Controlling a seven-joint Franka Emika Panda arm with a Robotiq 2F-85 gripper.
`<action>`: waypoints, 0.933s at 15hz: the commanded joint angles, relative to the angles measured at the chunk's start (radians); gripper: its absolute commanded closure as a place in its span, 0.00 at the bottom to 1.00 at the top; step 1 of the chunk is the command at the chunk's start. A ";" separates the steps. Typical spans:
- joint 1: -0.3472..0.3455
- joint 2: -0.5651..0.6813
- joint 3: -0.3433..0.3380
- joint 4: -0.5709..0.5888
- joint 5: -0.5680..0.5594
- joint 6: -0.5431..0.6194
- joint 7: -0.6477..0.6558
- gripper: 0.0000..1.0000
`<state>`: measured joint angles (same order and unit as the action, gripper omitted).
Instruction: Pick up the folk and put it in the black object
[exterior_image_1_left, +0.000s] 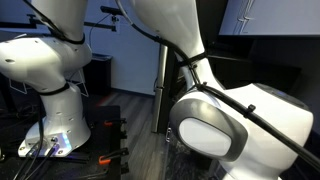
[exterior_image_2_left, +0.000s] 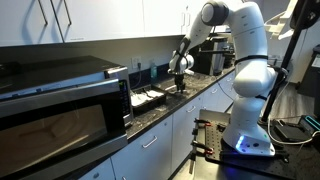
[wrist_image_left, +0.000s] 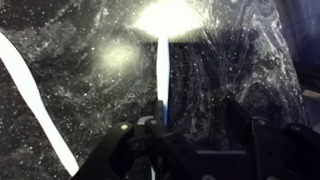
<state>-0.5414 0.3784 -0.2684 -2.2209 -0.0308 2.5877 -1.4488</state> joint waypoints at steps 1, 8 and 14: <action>-0.002 -0.006 0.001 0.015 0.004 -0.022 0.006 0.27; -0.014 0.018 0.000 0.048 0.010 -0.034 0.005 0.20; -0.022 0.070 -0.001 0.094 -0.002 -0.056 0.018 0.56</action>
<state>-0.5580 0.4190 -0.2718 -2.1718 -0.0308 2.5676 -1.4485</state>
